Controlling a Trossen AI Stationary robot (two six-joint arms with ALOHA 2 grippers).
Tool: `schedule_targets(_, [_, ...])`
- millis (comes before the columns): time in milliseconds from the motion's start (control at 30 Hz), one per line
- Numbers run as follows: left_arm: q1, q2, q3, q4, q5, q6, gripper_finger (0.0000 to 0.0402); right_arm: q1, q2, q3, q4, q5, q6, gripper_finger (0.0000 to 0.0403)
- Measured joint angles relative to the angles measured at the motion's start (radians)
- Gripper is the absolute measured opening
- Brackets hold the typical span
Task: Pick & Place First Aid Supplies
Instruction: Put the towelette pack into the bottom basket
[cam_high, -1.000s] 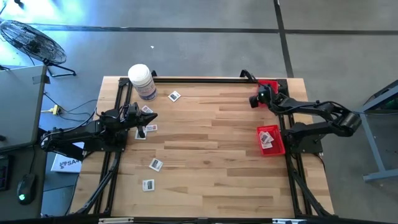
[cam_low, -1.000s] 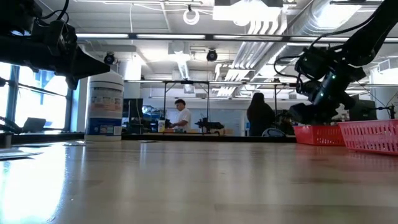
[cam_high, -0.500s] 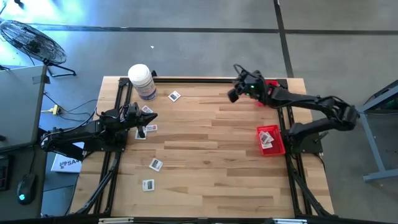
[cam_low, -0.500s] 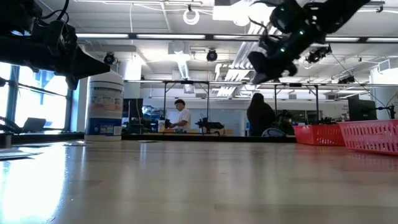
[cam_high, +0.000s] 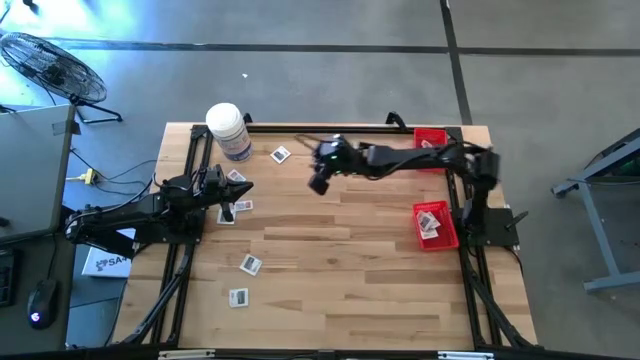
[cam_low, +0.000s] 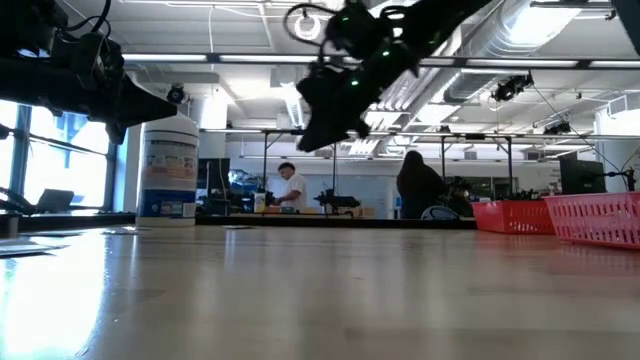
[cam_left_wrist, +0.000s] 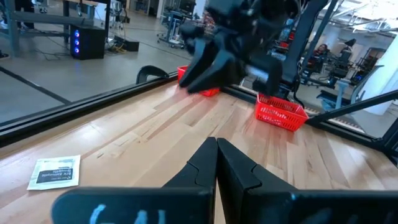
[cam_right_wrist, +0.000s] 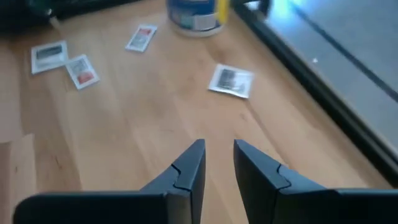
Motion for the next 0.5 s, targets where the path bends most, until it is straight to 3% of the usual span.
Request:
schedule_targets(300, [0.0,0.0,0.0,0.0,0.0,0.0,0.0001,0.058,0.269,0.311,-0.103,0.011,-0.014,0.0078])
schedule_targets(500, [0.0,0.0,0.0,0.0,0.0,0.0,0.0001,0.133,0.359,0.399,-0.087,-0.081,-0.058,0.0078])
